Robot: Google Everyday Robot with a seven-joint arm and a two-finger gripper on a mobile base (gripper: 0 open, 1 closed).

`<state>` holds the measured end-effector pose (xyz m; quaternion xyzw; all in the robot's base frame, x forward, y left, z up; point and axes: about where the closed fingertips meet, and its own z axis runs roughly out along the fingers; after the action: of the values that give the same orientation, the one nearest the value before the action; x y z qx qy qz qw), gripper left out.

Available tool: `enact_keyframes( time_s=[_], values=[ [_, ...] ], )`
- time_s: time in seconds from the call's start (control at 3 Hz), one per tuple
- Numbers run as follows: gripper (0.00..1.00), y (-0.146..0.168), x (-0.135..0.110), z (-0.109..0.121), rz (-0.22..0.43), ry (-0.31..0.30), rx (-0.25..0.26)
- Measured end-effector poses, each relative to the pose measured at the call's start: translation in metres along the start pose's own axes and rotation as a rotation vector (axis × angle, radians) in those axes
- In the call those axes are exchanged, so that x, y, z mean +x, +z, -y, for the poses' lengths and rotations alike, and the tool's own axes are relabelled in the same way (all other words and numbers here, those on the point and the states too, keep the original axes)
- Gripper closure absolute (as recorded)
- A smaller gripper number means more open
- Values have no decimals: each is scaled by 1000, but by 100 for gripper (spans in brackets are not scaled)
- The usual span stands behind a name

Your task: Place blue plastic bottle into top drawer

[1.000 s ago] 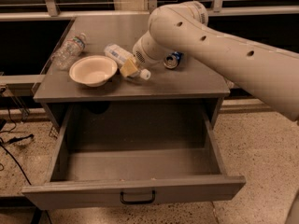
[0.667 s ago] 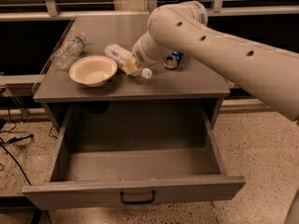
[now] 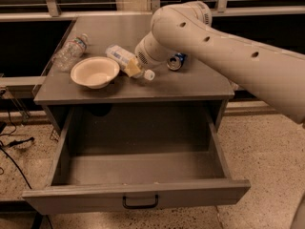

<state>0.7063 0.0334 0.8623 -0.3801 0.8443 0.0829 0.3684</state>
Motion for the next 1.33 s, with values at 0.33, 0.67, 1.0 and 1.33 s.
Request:
enact_keyframes(
  time_s=[0.33,0.67,1.0,1.33],
  values=[
    [100,0,0,0,0,0,0],
    [100,-12,-14,-1,6,-19,8],
    [100,-40,-38,-3,25,-53,29],
    [100,-72,-52,2,65,-83,22]
  ],
)
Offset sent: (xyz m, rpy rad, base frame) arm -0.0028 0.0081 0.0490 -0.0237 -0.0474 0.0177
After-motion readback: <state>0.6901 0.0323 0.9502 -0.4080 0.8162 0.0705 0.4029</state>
